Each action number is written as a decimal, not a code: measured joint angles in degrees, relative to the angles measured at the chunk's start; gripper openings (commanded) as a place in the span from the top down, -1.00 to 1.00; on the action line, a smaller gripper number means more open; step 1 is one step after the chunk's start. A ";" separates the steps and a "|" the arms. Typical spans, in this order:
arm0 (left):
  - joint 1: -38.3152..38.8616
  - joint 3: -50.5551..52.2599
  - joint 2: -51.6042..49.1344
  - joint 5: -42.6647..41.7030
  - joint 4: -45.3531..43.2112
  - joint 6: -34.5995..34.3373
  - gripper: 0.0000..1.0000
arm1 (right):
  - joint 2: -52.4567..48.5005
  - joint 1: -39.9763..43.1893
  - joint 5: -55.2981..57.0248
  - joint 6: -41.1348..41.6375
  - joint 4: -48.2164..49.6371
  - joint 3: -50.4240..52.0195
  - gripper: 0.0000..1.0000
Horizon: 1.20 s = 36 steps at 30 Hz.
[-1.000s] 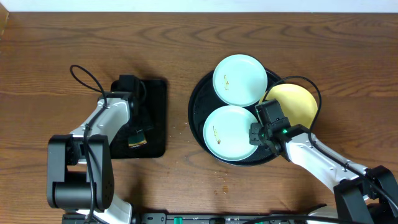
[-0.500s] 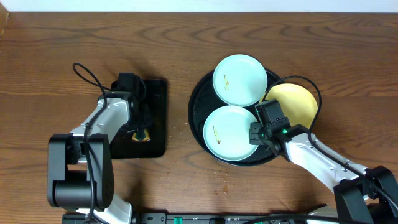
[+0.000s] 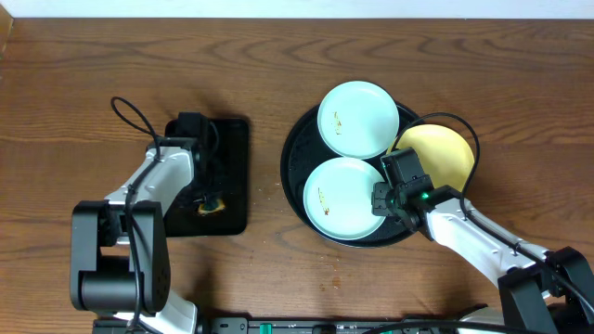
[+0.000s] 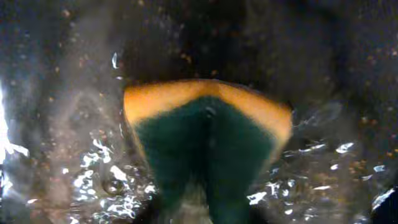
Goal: Clean dirty plates on tray and stack at the side
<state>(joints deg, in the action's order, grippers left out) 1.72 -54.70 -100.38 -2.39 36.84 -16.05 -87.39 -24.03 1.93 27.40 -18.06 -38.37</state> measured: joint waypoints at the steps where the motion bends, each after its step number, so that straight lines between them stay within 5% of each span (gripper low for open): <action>1: -0.07 0.02 0.02 -0.02 0.26 -0.04 -0.46 | 0.00 0.00 0.00 0.00 -0.02 0.00 0.32; 4: -0.20 0.02 0.09 -0.35 1.97 -0.48 -0.43 | 0.00 0.00 0.00 0.00 -0.04 0.00 0.32; 9: -0.09 0.13 0.09 -1.38 4.52 -0.59 0.63 | 0.00 0.00 0.00 0.00 -0.02 0.02 0.31; 12: 0.11 0.24 0.11 -1.53 4.76 -0.57 0.48 | 0.00 0.00 0.00 0.00 -0.02 0.09 0.31; 14: 0.15 0.24 0.11 -1.27 4.85 -0.68 -0.36 | 0.00 0.00 0.00 0.00 -0.04 0.13 0.31; 15: 0.17 0.24 0.11 -0.94 4.96 -0.57 -0.42 | 0.00 0.00 0.00 0.00 -0.04 0.13 0.31; 22: -0.13 -0.59 -0.09 0.24 4.96 -0.46 -0.43 | 0.00 0.00 0.00 0.00 -0.04 0.15 0.31; 27: -0.09 -1.09 -0.68 1.38 -2.82 -0.46 -0.43 | 0.00 0.00 0.00 0.00 -0.04 0.17 0.32; 36: -0.04 -0.70 -0.76 1.86 -5.42 -0.52 -0.23 | 0.00 0.00 -0.72 0.00 0.11 0.20 0.31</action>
<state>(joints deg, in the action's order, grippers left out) 1.67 -55.40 -101.14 -0.54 31.42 -16.58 -87.39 -24.03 1.21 27.40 -17.96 -38.17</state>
